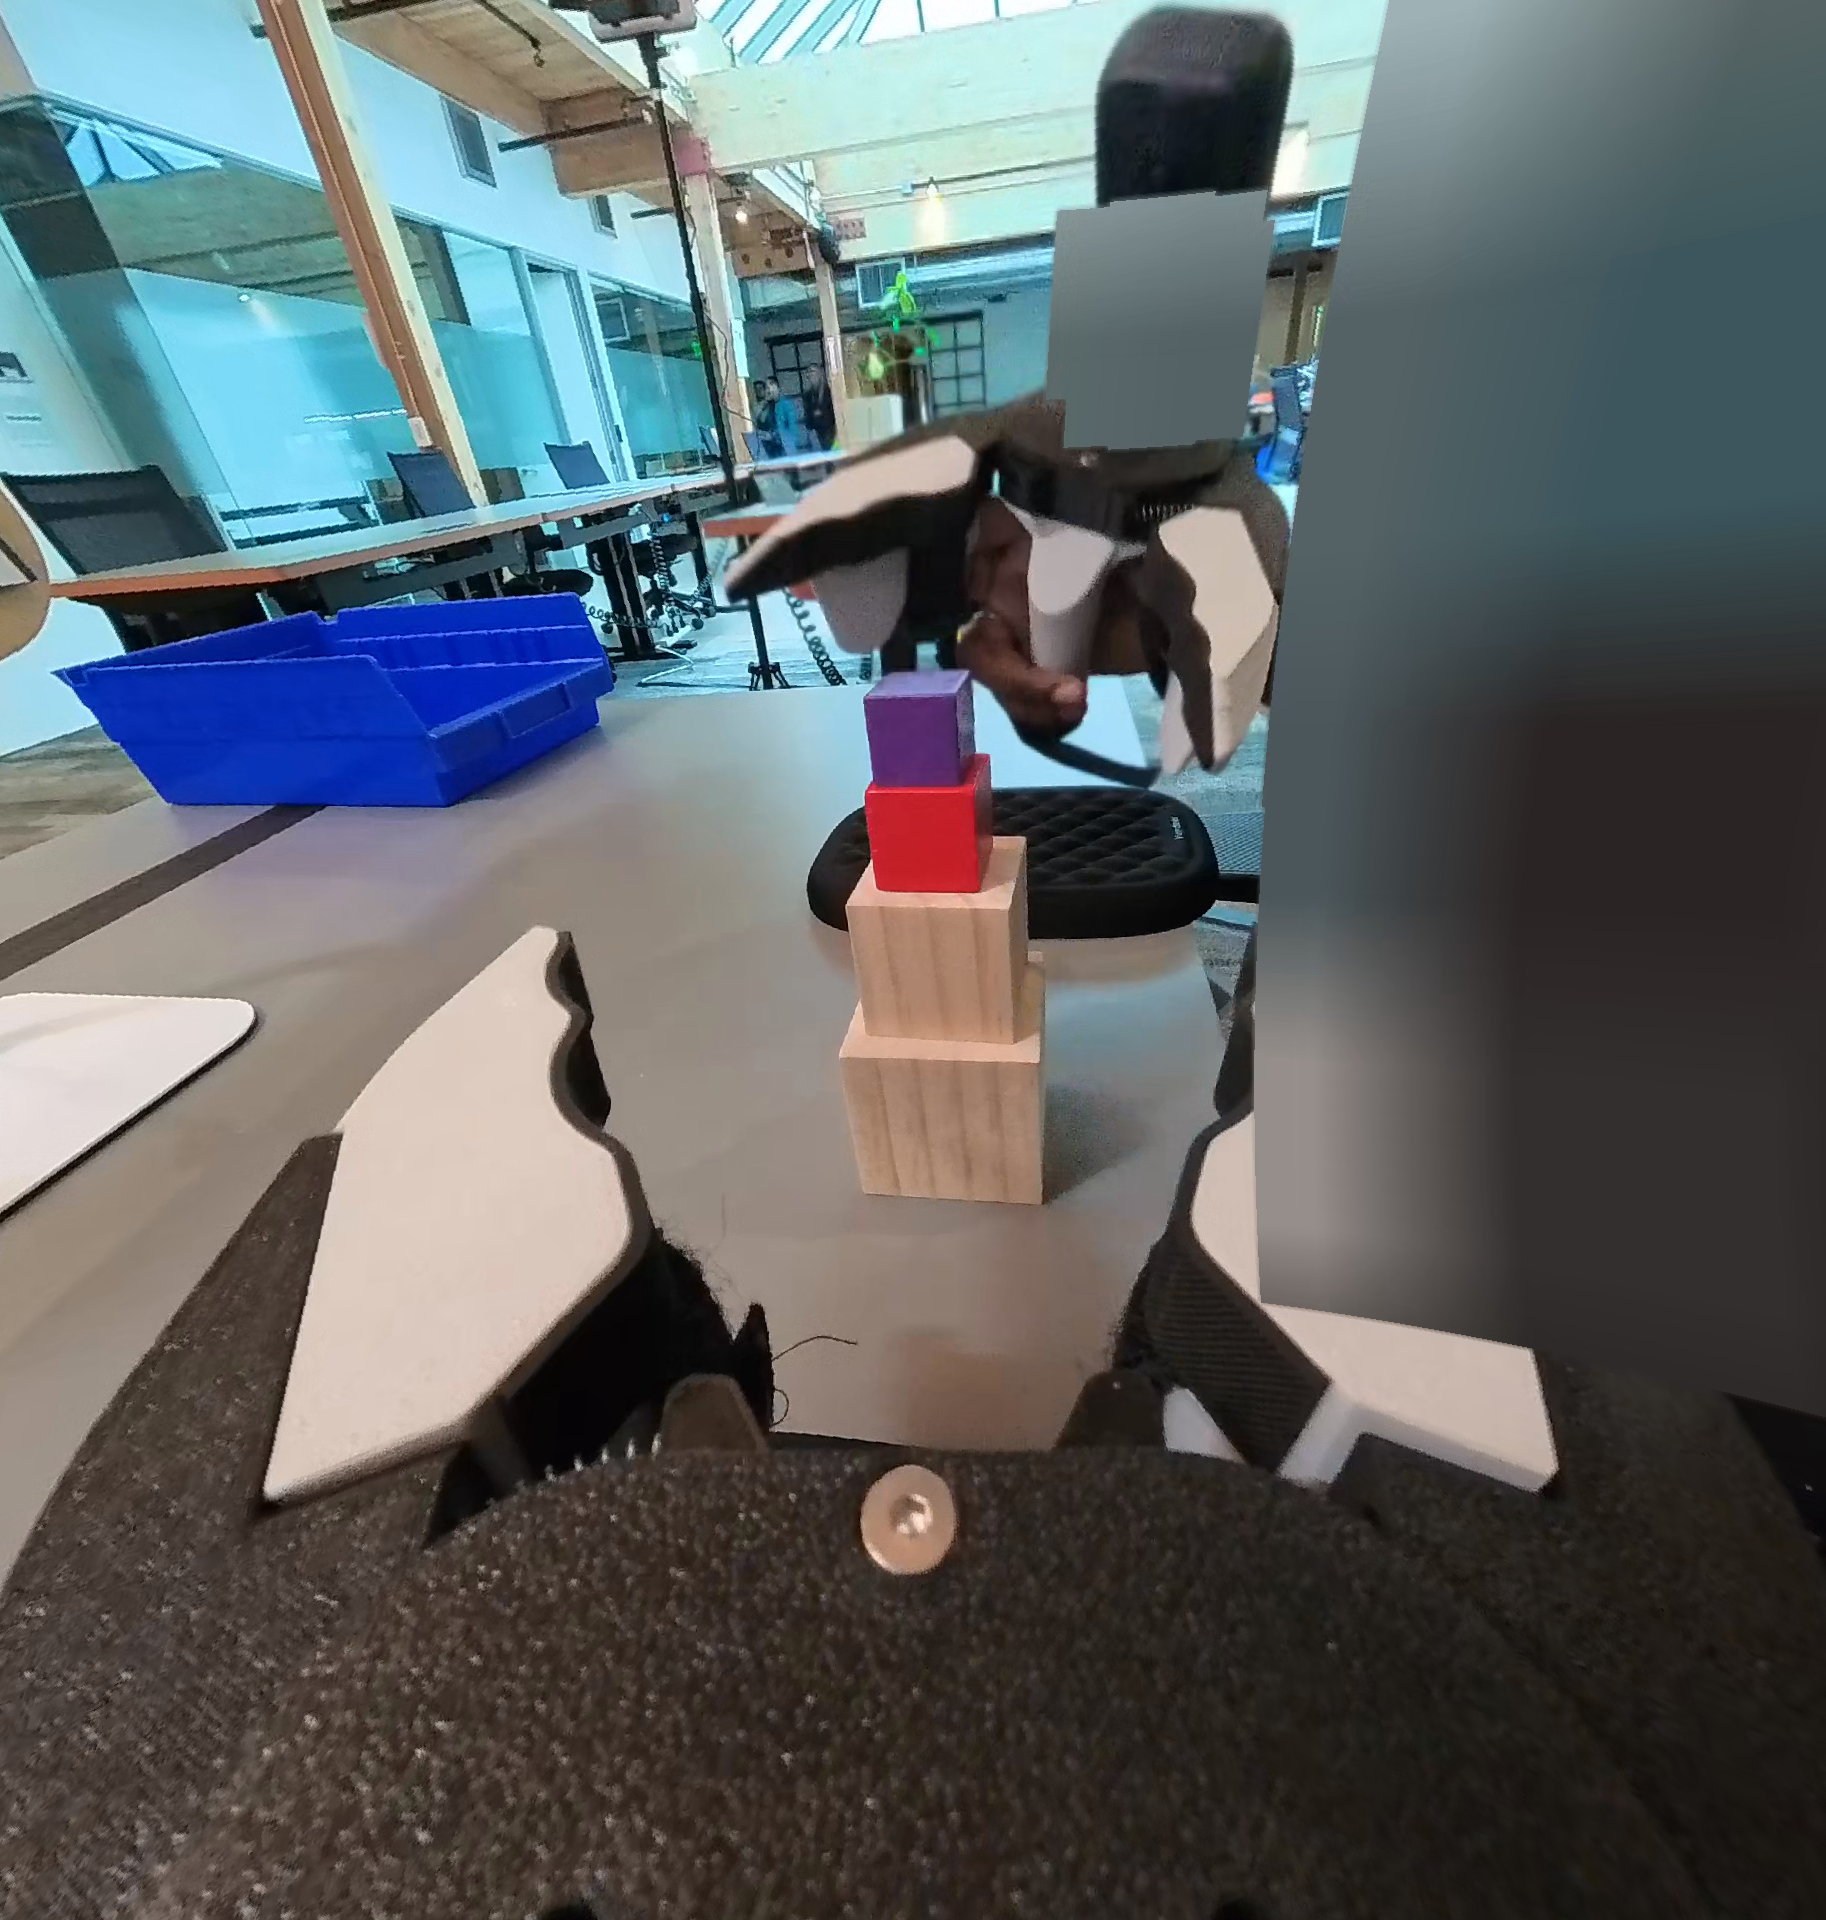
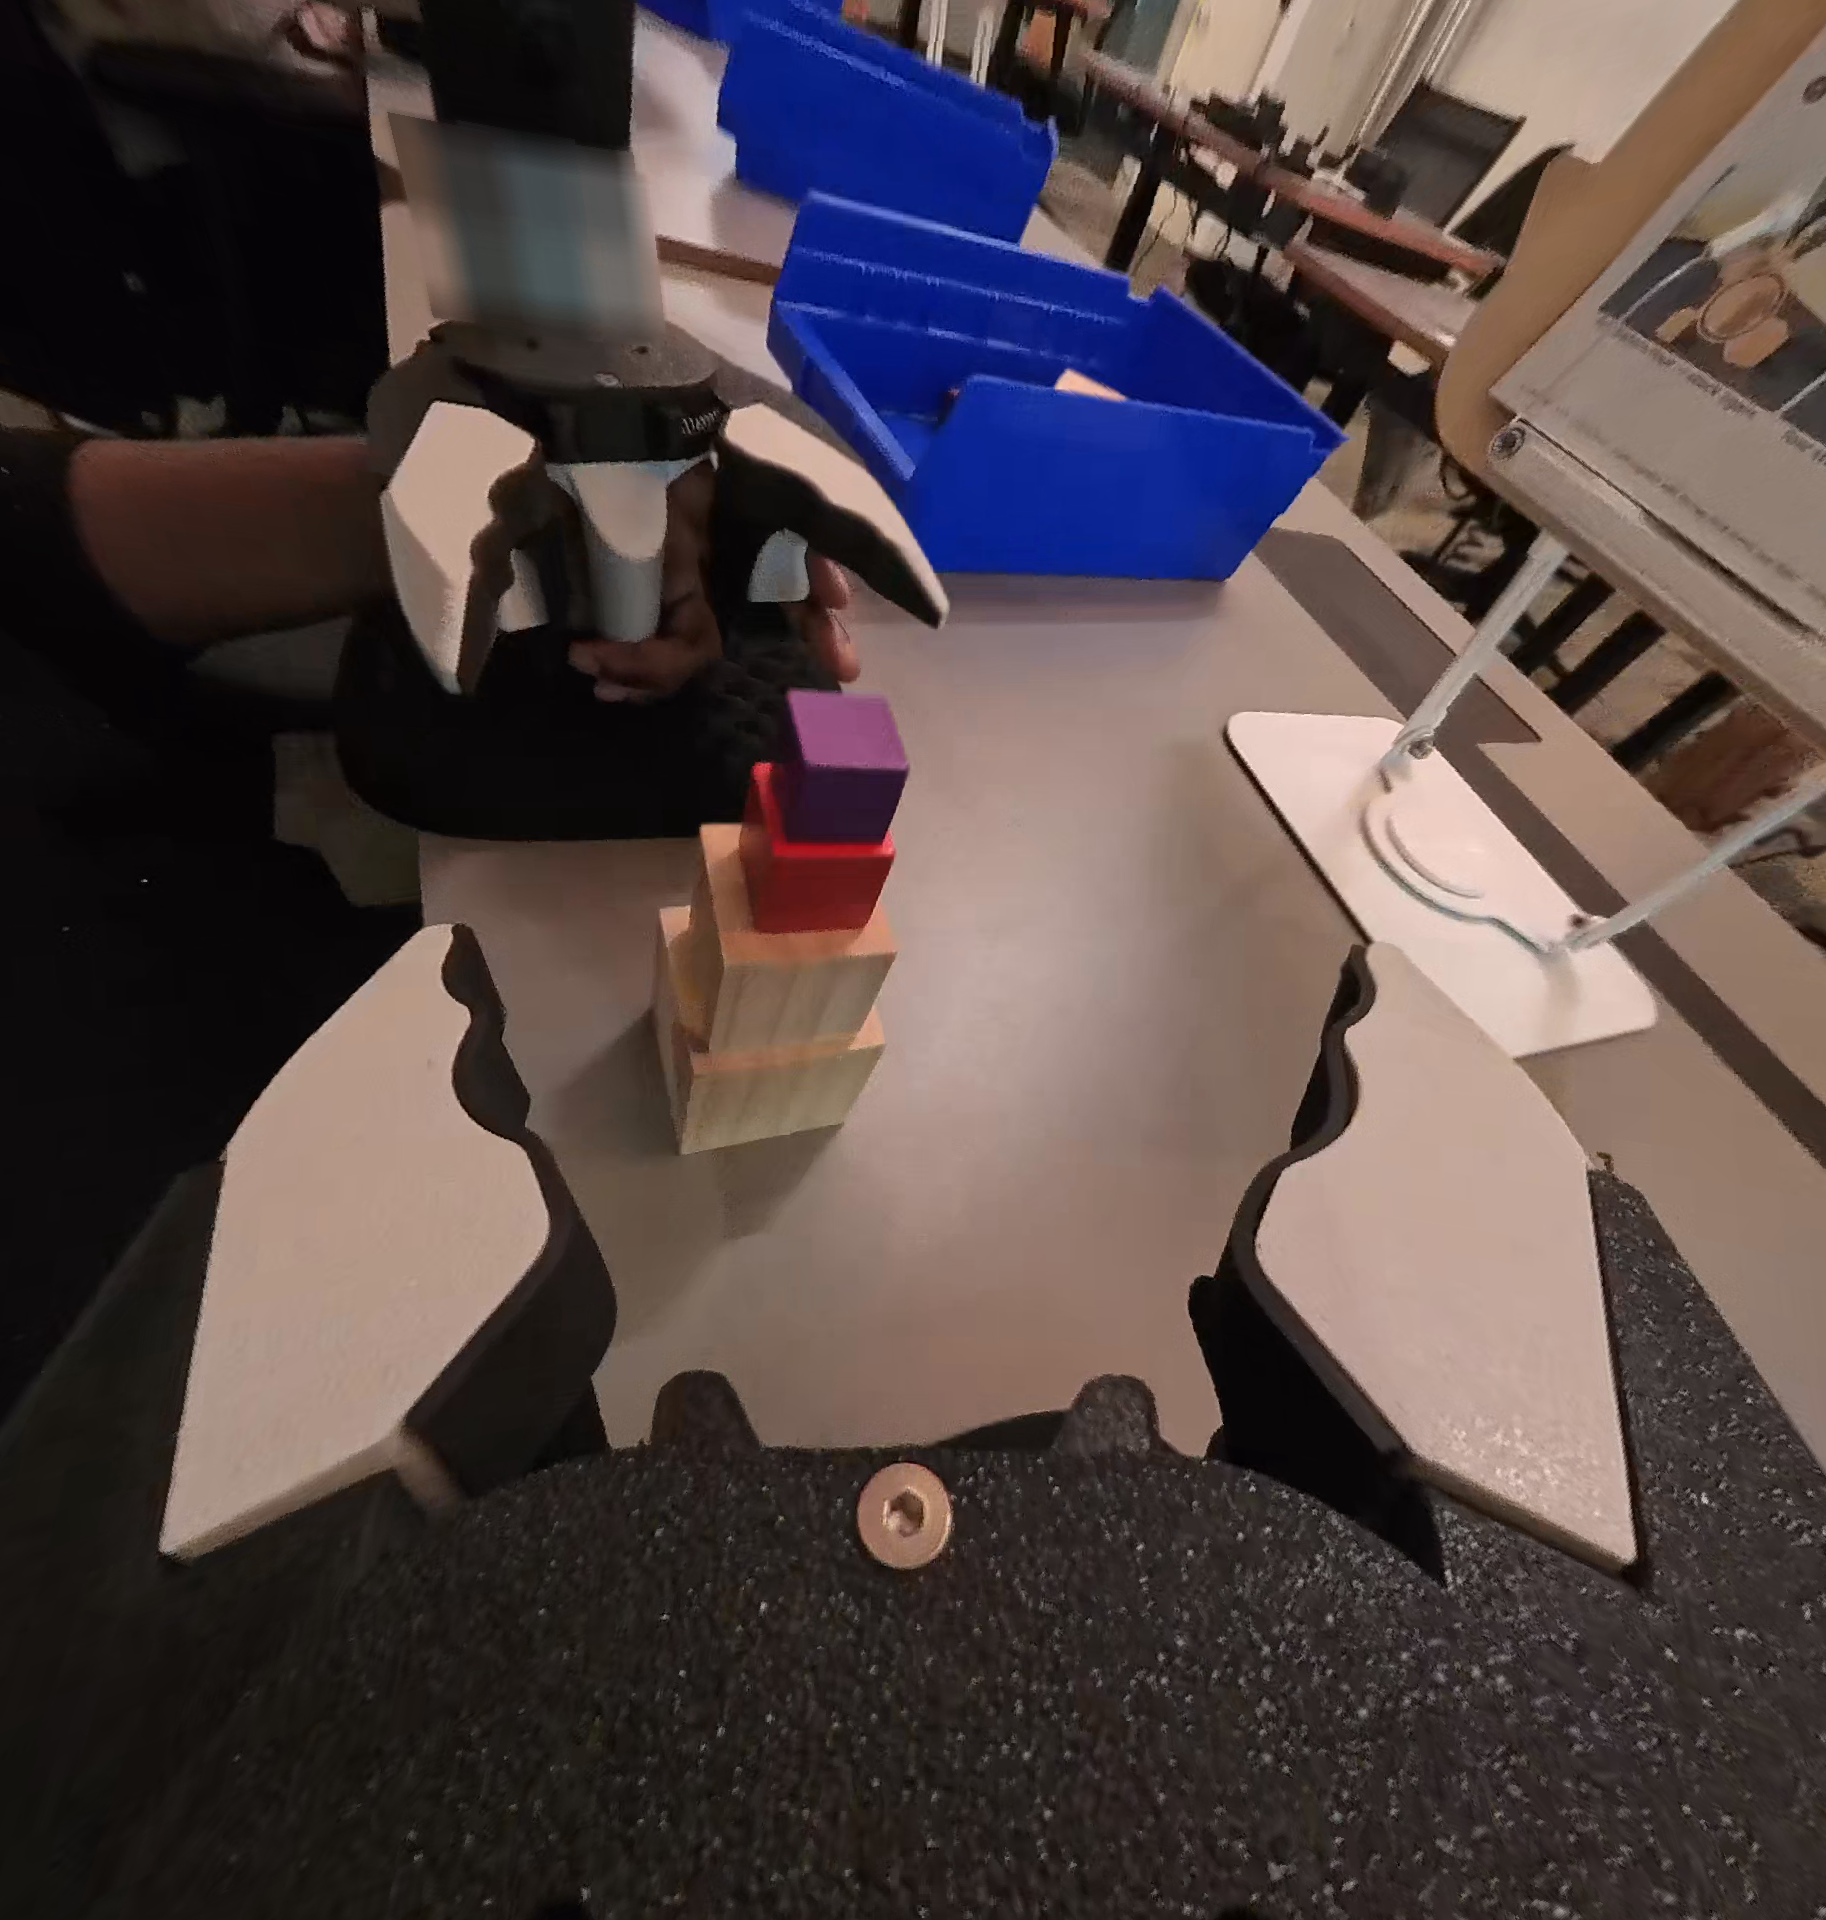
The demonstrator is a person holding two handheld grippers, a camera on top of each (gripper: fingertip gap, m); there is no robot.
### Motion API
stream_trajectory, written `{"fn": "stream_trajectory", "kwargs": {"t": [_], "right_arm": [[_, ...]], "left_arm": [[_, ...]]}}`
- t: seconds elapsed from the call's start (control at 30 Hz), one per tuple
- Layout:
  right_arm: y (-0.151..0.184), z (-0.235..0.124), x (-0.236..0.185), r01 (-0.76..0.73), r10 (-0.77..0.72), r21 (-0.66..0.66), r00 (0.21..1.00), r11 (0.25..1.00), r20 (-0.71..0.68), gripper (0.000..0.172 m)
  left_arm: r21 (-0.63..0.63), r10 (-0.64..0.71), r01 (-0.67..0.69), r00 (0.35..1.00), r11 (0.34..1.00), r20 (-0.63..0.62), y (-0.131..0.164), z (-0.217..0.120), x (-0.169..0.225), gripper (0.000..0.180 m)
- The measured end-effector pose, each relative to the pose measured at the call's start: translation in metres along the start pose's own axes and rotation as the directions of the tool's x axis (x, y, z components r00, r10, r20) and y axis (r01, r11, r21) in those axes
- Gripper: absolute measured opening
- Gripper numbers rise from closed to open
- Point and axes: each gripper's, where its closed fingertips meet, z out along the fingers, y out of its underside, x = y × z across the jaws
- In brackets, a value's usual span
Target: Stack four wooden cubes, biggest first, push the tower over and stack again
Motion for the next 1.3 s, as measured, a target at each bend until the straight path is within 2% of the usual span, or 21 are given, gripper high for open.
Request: {"fn": "stream_trajectory", "kwargs": {"t": [0.13, 0.27, 0.37, 0.43, 0.5, 0.53, 0.6, 0.63, 0.73, 0.9, 1.07, 1.3], "right_arm": [[0.011, -0.005, 0.001, -0.112, 0.109, 0.121, 0.994, 0.986, 0.026, 0.144], [0.027, -0.007, 0.004, -0.155, 0.151, 0.195, 0.988, 0.969, 0.035, 0.144], [0.027, -0.012, 0.009, -0.169, 0.172, 0.249, 0.985, 0.954, 0.010, 0.144], [0.026, -0.016, 0.013, -0.169, 0.183, 0.279, 0.983, 0.945, -0.023, 0.144], [0.026, -0.017, 0.015, -0.160, 0.180, 0.287, 0.983, 0.945, -0.045, 0.144], [0.027, -0.017, 0.015, -0.155, 0.176, 0.286, 0.983, 0.946, -0.050, 0.144], [0.028, -0.016, 0.015, -0.153, 0.175, 0.276, 0.983, 0.949, -0.054, 0.144], [0.028, -0.015, 0.015, -0.154, 0.175, 0.273, 0.983, 0.950, -0.055, 0.144], [0.028, -0.016, 0.017, -0.160, 0.184, 0.276, 0.981, 0.948, -0.065, 0.144], [0.028, -0.017, 0.017, -0.154, 0.183, 0.282, 0.980, 0.947, -0.078, 0.144], [0.029, -0.016, 0.019, -0.156, 0.187, 0.278, 0.978, 0.948, -0.089, 0.143], [0.029, -0.016, 0.019, -0.156, 0.188, 0.279, 0.978, 0.948, -0.092, 0.141]], "left_arm": [[-0.006, 0.003, -0.002, 1.000, 1.000, 0.015, 0.001, 0.000, -0.001, 0.116], [-0.018, 0.013, -0.012, 0.999, 1.000, 0.047, 0.002, 0.001, -0.004, 0.115], [-0.006, 0.025, -0.025, 0.985, 1.000, 0.173, -0.002, -0.001, -0.017, 0.120], [0.017, 0.040, -0.048, 0.945, 0.999, 0.325, -0.010, -0.007, -0.029, 0.118], [0.039, 0.043, -0.064, 0.914, 0.997, 0.403, -0.019, -0.013, -0.026, 0.094], [0.048, 0.033, -0.058, 0.906, 0.997, 0.422, -0.024, -0.014, -0.020, 0.074], [0.026, 0.009, -0.021, 0.915, 0.999, 0.403, -0.028, -0.010, -0.003, 0.012], [-0.009, 0.002, 0.002, 0.922, 1.000, 0.387, -0.026, -0.003, 0.006, 0.000], [-0.169, 0.045, 0.020, 0.928, 0.985, 0.370, -0.004, 0.017, 0.027, 0.000], [-0.290, 0.046, 0.049, 0.949, 0.956, 0.312, 0.019, 0.040, 0.041, 0.000], [-0.338, 0.028, 0.079, 0.953, 0.938, 0.300, 0.029, 0.047, 0.040, 0.000], [-0.337, 0.021, 0.094, 0.946, 0.937, 0.322, 0.029, 0.048, 0.031, 0.000]]}}
